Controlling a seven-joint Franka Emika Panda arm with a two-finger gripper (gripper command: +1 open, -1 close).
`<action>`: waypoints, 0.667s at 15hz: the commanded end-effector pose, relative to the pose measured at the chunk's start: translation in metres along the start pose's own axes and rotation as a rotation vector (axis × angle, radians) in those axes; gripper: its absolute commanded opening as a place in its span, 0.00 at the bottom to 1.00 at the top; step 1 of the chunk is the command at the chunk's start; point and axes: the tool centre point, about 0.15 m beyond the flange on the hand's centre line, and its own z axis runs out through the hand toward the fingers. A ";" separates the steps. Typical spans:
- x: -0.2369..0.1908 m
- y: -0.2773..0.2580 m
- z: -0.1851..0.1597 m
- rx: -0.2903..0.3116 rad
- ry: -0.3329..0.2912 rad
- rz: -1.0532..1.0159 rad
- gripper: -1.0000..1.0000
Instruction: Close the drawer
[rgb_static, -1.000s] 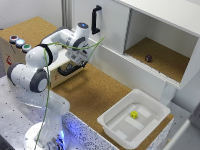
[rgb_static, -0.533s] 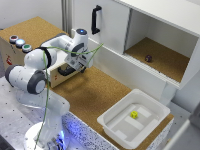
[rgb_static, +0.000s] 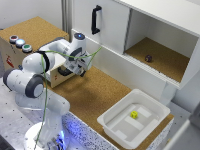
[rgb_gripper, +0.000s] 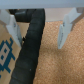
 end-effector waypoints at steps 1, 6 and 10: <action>0.010 -0.018 0.017 -0.013 0.019 0.008 0.00; 0.019 -0.042 0.031 -0.041 -0.017 -0.021 0.00; 0.028 -0.059 0.051 0.007 -0.052 0.012 0.00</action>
